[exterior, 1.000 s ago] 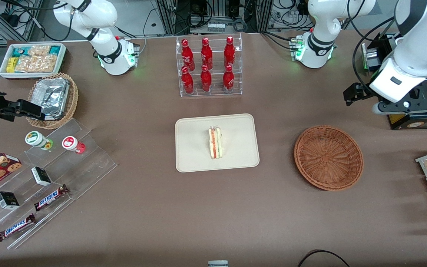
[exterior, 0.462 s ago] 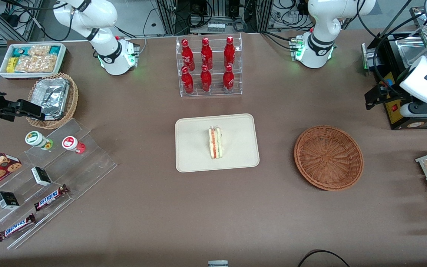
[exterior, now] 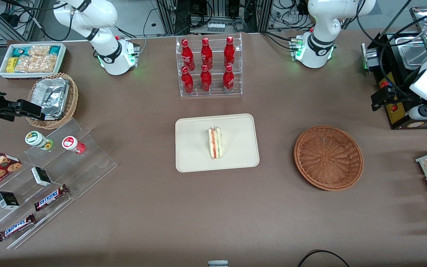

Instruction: Place sandwich from basket to tray

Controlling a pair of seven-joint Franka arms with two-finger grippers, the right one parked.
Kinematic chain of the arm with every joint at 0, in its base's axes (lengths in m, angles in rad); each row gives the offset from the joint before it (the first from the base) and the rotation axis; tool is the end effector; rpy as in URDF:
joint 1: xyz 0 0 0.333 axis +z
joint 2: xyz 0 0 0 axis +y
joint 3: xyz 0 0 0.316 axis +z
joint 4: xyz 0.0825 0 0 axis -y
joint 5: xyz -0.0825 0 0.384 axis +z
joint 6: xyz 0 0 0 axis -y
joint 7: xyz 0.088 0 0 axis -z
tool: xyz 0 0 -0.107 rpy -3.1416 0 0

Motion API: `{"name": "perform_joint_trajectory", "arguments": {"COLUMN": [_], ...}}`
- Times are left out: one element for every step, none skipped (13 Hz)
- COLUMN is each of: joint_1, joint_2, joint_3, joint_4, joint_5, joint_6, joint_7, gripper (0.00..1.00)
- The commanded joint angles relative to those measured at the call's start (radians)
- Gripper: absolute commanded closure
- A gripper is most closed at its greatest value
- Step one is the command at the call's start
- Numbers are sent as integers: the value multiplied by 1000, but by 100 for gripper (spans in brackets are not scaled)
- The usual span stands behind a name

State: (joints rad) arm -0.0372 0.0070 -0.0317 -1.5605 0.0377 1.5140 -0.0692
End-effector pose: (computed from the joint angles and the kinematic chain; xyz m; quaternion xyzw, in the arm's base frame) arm 0.5496 -0.0336 0.6207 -0.9995 -0.0007 0.0254 0.0205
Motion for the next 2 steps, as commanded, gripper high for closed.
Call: {"name": "perform_joint_trajectory", "arguments": {"joint_1": [-15,-15], "joint_2": [11,10], "joint_3": [12,12], "joint_4": [31,30], "joint_5": [4,4], "joint_6": [-34,-35], "joint_7": [16,14], "gripper": [0,0]}}
